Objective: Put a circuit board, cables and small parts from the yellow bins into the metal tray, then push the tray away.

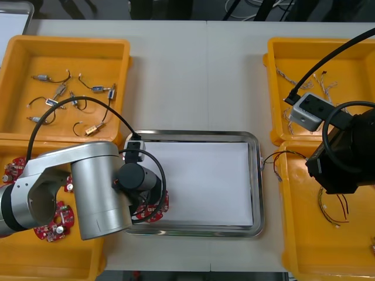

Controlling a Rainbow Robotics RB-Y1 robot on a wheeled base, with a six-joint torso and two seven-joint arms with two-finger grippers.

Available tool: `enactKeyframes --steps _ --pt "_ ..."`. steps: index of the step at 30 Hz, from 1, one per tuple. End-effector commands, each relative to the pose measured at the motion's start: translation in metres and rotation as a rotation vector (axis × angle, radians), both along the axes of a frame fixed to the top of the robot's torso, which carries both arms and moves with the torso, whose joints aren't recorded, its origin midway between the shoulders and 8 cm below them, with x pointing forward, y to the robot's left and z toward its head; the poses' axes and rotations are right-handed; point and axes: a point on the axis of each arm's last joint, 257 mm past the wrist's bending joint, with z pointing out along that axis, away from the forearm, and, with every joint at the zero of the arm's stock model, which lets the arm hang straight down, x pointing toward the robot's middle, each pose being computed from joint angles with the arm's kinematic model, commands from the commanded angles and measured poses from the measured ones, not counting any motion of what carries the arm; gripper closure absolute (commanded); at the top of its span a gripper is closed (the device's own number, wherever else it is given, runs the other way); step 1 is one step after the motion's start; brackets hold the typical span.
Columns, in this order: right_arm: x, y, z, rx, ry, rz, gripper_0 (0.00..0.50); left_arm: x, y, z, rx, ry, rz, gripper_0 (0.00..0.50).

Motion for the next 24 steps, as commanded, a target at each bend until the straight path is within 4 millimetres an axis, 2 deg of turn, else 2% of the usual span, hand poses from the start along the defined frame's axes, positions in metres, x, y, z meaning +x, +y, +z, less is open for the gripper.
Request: enactKeyframes --steps 1,10,12,14,16,17,19,20,21,22,24 --pt "-0.0024 -0.0026 0.0074 -0.034 -0.026 0.015 0.500 0.0078 -0.0197 0.0072 -0.057 -0.033 0.025 0.498" --pt "-0.0038 -0.0013 0.0073 -0.028 -0.022 0.014 0.500 0.0077 -0.0198 0.0021 -0.053 -0.032 0.030 0.497" --pt "-0.0042 -0.0016 0.0067 -0.030 -0.020 0.014 0.500 0.0076 -0.0202 0.0001 -0.050 -0.038 0.026 0.463" --pt "-0.0042 -0.0016 0.0067 -0.030 -0.020 0.014 0.500 0.0073 -0.0200 -0.0012 -0.047 -0.043 0.026 0.405" --pt "-0.0040 -0.0017 0.0072 -0.029 -0.021 0.014 0.500 0.0070 -0.0201 -0.0014 -0.051 -0.042 0.032 0.380" --pt "-0.0039 -0.0018 0.0069 -0.030 -0.021 0.014 0.500 0.0067 -0.0205 -0.0011 -0.054 -0.042 0.034 0.335" --pt "-0.0037 -0.0019 0.0073 -0.029 -0.022 0.013 0.500 0.0067 -0.0205 -0.0011 -0.058 -0.041 0.041 0.213" --pt "-0.0040 -0.0013 0.0068 -0.029 -0.021 0.014 0.500 0.0074 -0.0204 -0.0007 -0.058 -0.044 0.042 0.178" --pt "-0.0039 -0.0018 0.0069 -0.030 -0.021 0.014 0.500 0.0079 -0.0214 -0.0003 -0.063 -0.047 0.043 0.060" --pt "-0.0039 -0.0018 0.0069 -0.030 -0.021 0.014 0.500 0.0079 -0.0214 -0.0003 -0.065 -0.046 0.045 0.014" --pt "-0.0038 -0.0014 0.0070 -0.029 -0.022 0.014 0.500 0.0094 -0.0220 0.0009 -0.070 -0.052 0.049 0.000"
